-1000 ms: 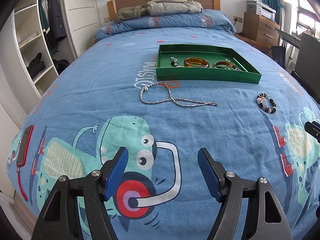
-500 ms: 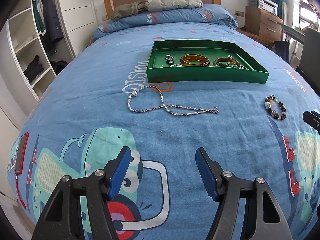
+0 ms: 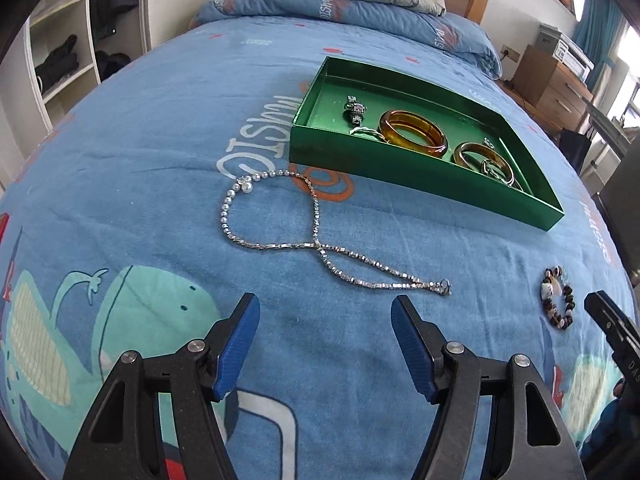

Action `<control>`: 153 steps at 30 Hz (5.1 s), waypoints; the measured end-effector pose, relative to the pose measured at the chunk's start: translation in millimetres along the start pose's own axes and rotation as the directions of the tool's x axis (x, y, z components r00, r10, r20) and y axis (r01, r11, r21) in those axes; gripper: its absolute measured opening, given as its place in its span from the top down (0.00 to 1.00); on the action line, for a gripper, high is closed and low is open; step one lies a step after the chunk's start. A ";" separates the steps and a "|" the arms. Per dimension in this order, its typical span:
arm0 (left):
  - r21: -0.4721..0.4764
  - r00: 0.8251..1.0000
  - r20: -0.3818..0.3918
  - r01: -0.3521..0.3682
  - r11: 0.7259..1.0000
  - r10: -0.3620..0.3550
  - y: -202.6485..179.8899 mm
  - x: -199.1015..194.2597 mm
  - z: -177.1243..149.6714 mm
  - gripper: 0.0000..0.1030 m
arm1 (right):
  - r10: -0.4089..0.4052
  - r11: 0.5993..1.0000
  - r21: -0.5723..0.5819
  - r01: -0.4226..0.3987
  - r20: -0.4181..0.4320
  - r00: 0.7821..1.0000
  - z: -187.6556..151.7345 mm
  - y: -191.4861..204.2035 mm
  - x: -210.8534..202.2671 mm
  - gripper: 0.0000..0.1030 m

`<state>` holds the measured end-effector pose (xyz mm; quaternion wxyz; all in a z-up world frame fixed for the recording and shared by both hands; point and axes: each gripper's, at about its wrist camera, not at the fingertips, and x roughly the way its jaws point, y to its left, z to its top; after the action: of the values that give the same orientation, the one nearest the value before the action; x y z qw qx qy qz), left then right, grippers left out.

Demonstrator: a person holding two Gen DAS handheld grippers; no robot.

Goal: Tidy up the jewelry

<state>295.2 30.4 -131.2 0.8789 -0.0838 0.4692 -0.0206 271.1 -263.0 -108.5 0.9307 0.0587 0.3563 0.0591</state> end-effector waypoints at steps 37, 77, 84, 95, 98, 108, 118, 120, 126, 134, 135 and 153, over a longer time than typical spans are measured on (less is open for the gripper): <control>0.172 0.972 0.185 0.112 0.979 -0.144 -50.6 -60.2 17.1 0.98 | 0.097 0.989 -0.113 -0.095 0.019 0.995 25.7 38.3 -33.3 0.91; 0.131 0.999 0.032 -0.040 0.991 0.036 -56.4 109.2 188.3 0.57 | -0.077 0.989 -0.134 0.055 -0.165 0.983 158.8 37.7 170.8 0.76; 0.170 0.988 0.153 -0.033 0.985 0.007 -56.8 42.1 176.5 0.57 | -0.083 0.986 -0.146 0.074 -0.063 0.995 168.4 41.8 109.2 0.60; 0.180 0.958 0.286 -0.068 0.981 0.014 -42.0 -90.5 105.9 0.34 | -0.040 0.983 -0.177 0.055 0.085 0.996 132.9 75.7 -21.1 0.43; 0.190 0.950 0.312 -0.085 0.978 0.022 -39.0 -121.4 81.2 0.30 | -0.026 0.984 -0.173 0.045 0.111 0.994 117.2 83.9 -52.9 0.40; 0.178 0.920 0.381 -0.173 0.969 0.094 -26.8 -198.5 -7.9 0.16 | -0.024 0.988 -0.147 0.048 0.161 0.987 57.7 92.2 -152.5 0.25; 0.143 0.893 0.431 -0.208 0.968 0.129 -13.0 -265.5 -78.1 0.08 | -0.007 0.989 -0.144 0.039 0.217 0.976 5.6 105.3 -237.6 0.09; 0.138 0.886 0.445 -0.211 0.968 0.129 -13.5 -276.9 -89.1 0.07 | -0.007 0.987 -0.155 0.043 0.228 0.974 -2.3 109.3 -249.5 0.08; 0.150 0.869 0.484 -0.195 0.969 0.100 -17.3 -309.5 -118.6 0.03 | -0.004 0.985 -0.163 0.049 0.265 0.964 -25.4 117.6 -280.2 0.08; 0.168 0.866 0.496 -0.168 0.971 0.064 -25.1 -326.6 -138.1 0.03 | -0.024 0.986 -0.151 0.071 0.297 0.955 -41.4 114.7 -305.3 0.08; 0.170 0.867 0.494 -0.163 0.972 0.059 -25.8 -327.2 -139.0 0.03 | -0.030 0.986 -0.148 0.078 0.302 0.953 -42.4 113.1 -308.0 0.08; 0.175 0.863 0.502 -0.163 0.971 0.054 -26.6 -329.4 -148.2 0.01 | -0.080 0.987 -0.109 0.121 0.322 0.943 -53.8 102.7 -310.4 0.07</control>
<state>-10.5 23.1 62.9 0.9730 0.0342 0.2284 0.0015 -1.4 -205.2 71.0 0.9794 -0.0103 0.2002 0.0242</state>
